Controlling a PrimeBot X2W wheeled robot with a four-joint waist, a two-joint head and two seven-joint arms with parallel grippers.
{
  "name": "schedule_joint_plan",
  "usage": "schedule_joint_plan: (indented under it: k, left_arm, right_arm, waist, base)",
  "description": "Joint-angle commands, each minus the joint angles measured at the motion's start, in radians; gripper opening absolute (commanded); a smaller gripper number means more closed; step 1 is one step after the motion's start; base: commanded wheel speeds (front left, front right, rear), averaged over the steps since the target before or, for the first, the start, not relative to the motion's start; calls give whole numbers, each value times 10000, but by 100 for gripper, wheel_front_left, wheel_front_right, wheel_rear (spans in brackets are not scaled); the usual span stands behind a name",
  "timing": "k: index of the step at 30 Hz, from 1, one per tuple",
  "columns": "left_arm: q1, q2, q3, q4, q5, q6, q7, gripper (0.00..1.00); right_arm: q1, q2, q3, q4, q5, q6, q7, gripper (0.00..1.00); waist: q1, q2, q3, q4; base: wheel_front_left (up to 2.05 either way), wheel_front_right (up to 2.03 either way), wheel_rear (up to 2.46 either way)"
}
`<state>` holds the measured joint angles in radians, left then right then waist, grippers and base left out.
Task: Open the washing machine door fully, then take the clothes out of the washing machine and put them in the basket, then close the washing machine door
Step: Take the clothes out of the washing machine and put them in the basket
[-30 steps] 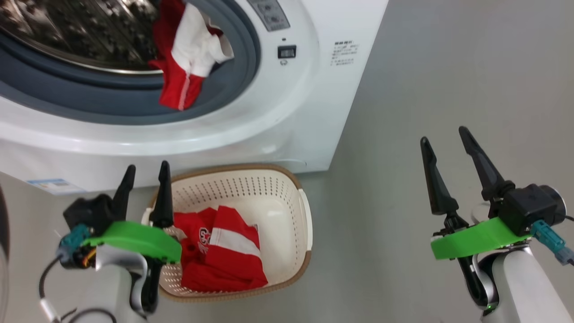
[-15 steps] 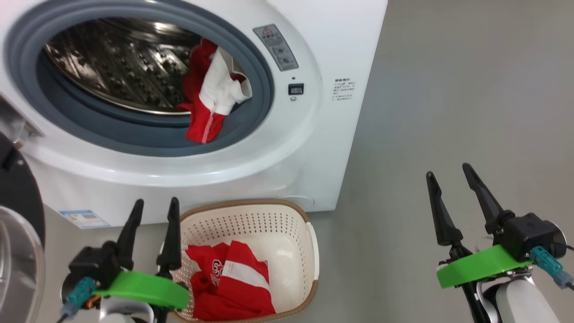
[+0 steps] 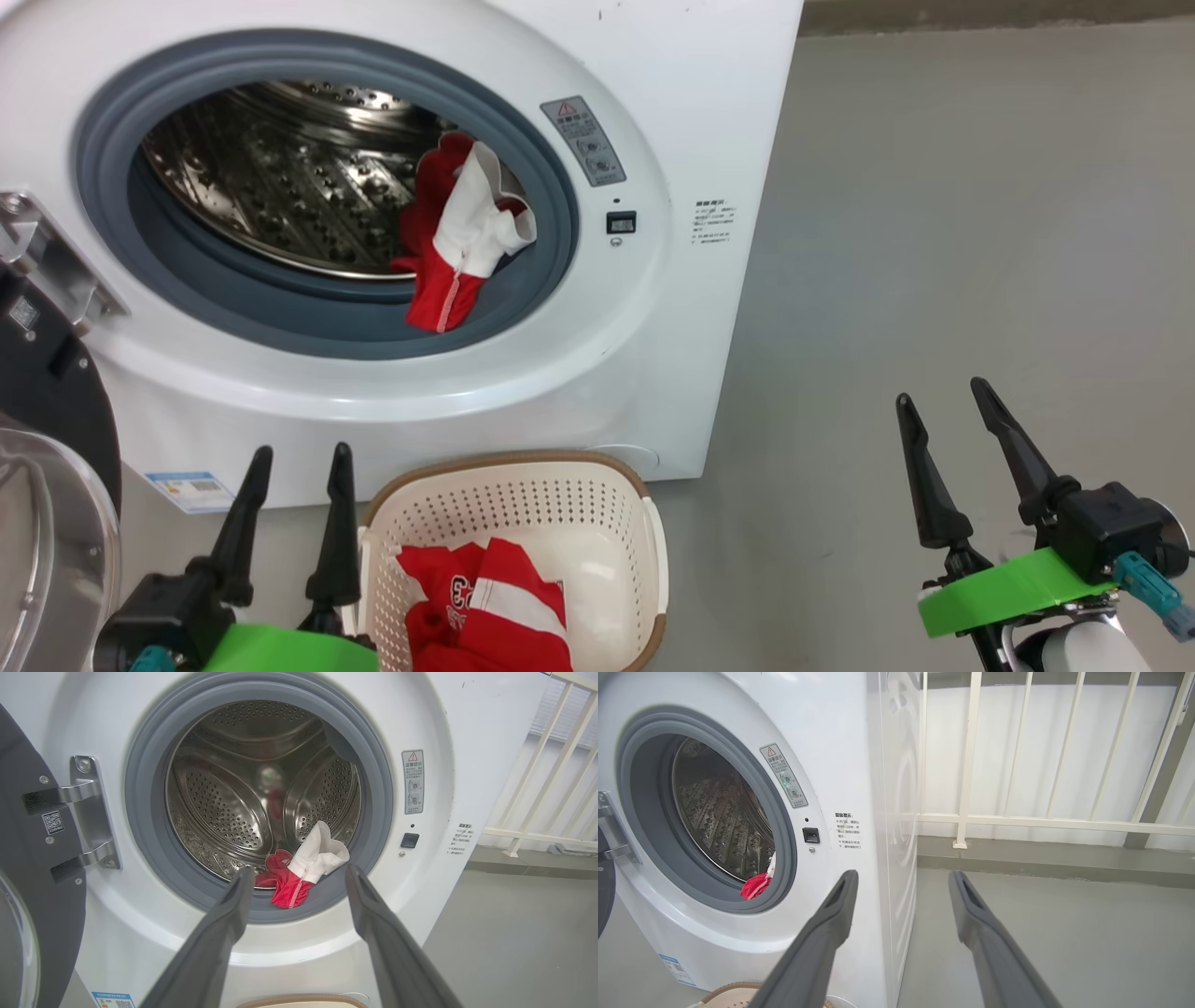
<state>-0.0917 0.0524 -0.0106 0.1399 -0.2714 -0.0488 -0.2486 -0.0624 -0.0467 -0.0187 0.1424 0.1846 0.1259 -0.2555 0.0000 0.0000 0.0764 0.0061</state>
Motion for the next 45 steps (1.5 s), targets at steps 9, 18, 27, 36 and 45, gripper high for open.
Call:
schedule_joint_plan:
  k: [9, 18, 27, 36, 45]
  left_arm:
    - [681, 309, 352, -997, 158, 367, 319, 100]
    - [886, 358, 315, -1228, 162, 515, 445, 100]
    - [938, 390, 316, -1272, 39, 567, 478, 100]
    - [719, 378, 205, -1280, -93, 518, 413, 100]
    - [138, 356, 67, -1146, -203, 509, 378, 100]
  right_arm:
    - [479, -35, 191, -661, -50, 48, -63, 100]
    - [653, -35, 129, -734, -81, 48, -63, 100]
    - [612, -35, 80, -776, -72, 48, -63, 100]
    - [510, -35, 52, -915, -176, 48, -63, 100]
    - [264, -35, 88, -1057, -307, 48, -63, 100]
  waist:
    - [0, 0, -471, -89]
    - [0, 0, -572, -11]
    - [0, 0, -464, -8]
    - [0, 0, -8, -2]
    - [0, 0, 648, -9]
  base:
    - [0, 0, 0]
    - [0, 0, 0]
    - [0, 0, 0]
    - [0, 0, 0]
    - [0, 0, 0]
